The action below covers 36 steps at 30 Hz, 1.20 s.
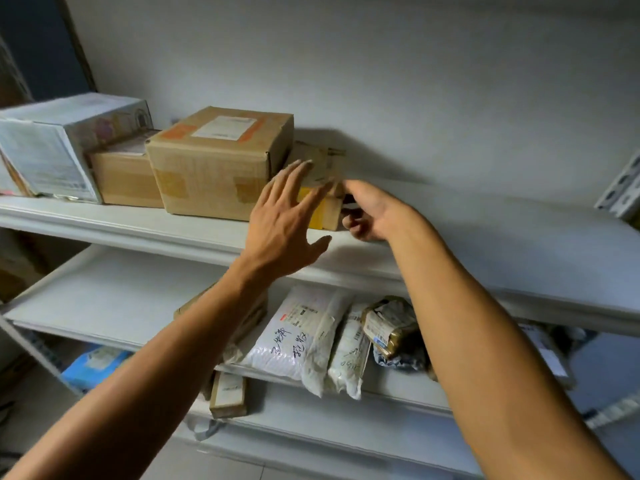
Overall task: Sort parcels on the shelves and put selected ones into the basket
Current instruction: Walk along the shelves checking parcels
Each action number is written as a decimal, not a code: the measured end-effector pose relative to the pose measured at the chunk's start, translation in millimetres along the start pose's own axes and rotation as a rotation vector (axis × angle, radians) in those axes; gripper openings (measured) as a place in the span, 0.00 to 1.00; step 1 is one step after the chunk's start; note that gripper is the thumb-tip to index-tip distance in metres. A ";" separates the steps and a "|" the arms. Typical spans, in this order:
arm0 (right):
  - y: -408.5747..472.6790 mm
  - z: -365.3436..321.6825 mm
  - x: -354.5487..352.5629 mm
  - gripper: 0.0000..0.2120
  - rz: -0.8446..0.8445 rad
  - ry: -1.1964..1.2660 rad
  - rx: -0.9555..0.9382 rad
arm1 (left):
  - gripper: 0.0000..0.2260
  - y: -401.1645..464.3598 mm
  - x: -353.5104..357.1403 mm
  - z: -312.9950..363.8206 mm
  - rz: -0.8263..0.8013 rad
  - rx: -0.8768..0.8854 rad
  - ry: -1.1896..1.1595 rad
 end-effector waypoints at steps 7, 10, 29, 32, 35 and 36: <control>-17.1 24.8 -19.0 0.16 0.393 0.111 -0.102 | 0.35 13.7 20.6 2.3 -0.051 -0.081 -0.023; -25.7 36.6 -29.8 0.14 0.510 0.204 -0.159 | 0.26 3.5 8.9 18.6 0.040 -0.137 -0.026; -71.9 40.8 -41.6 0.53 0.452 0.116 -0.698 | 0.21 -39.2 -8.7 5.8 -0.249 -0.873 -1.615; -91.3 45.1 -50.7 0.64 0.546 0.050 -0.736 | 0.30 -39.0 -12.0 20.8 -0.359 -0.643 -1.528; -119.7 62.4 -61.4 0.62 0.604 0.087 -0.737 | 0.30 -37.6 -8.0 45.8 -0.451 -0.450 -1.570; -131.5 72.1 -64.8 0.59 0.619 0.129 -0.739 | 0.29 -38.3 -6.0 56.6 -0.474 -0.425 -1.640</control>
Point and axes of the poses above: each hand's wrist, its own y-axis towards the middle knuckle, its own x-axis out of the palm, z = x × y, the point moved 2 cm from there along y, towards the middle knuckle, and after that the axes turned 2 degrees about -y, right-handed, at the moved point
